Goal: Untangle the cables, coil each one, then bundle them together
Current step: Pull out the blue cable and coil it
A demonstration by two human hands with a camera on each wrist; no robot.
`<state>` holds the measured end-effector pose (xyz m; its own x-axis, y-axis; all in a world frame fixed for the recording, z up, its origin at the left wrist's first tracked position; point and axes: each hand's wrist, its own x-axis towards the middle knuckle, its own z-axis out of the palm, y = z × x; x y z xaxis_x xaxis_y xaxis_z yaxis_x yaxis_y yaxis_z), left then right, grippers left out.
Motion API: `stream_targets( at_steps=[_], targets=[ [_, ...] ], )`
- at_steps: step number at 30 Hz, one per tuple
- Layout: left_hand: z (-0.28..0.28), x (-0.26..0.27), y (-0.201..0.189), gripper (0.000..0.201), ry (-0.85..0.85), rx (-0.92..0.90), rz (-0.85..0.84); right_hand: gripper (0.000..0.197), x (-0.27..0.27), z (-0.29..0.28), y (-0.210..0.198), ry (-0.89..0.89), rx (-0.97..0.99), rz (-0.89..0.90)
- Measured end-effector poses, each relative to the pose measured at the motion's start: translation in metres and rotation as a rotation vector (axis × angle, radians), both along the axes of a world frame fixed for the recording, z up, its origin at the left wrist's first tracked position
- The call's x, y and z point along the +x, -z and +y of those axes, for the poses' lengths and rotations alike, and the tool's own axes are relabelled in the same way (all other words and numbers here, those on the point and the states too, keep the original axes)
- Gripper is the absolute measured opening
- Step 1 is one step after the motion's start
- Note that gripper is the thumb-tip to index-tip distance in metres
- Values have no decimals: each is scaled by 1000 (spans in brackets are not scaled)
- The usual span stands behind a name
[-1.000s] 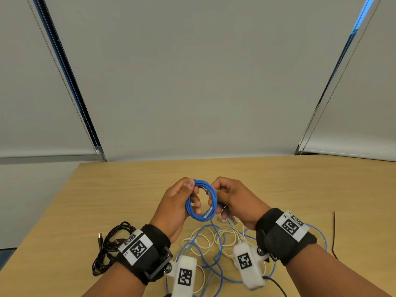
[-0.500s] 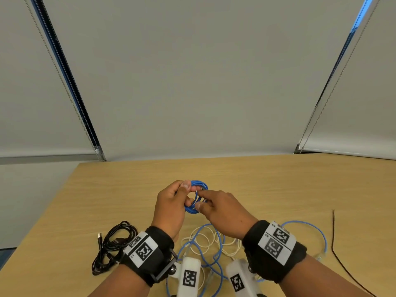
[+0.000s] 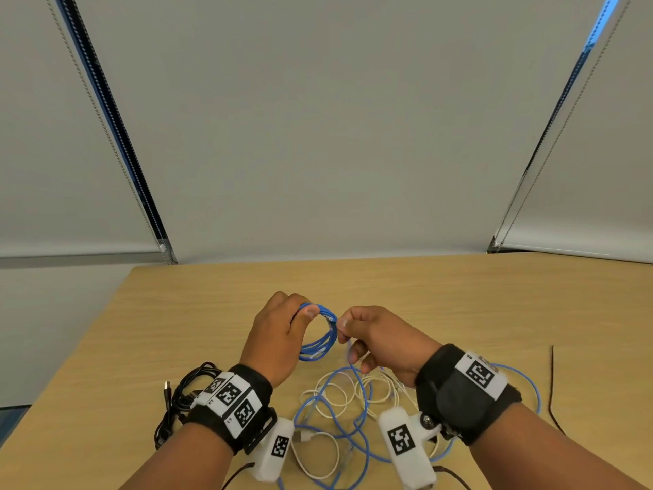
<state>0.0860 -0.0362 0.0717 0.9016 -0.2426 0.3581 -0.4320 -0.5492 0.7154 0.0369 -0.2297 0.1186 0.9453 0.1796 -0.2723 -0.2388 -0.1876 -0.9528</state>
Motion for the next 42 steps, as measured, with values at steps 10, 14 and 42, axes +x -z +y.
stream_targets(
  at_steps=[10,14,42],
  targets=[
    [13,1,3,23,63,13,67,26,2,-19,-16,-184,-294,-164],
    [13,-2,5,30,45,-153,263,21,1,-16,-11,-207,-513,-258],
    [-18,-27,-3,31,114,-720,380,12,-13,10,10,230,638,57]
  ],
)
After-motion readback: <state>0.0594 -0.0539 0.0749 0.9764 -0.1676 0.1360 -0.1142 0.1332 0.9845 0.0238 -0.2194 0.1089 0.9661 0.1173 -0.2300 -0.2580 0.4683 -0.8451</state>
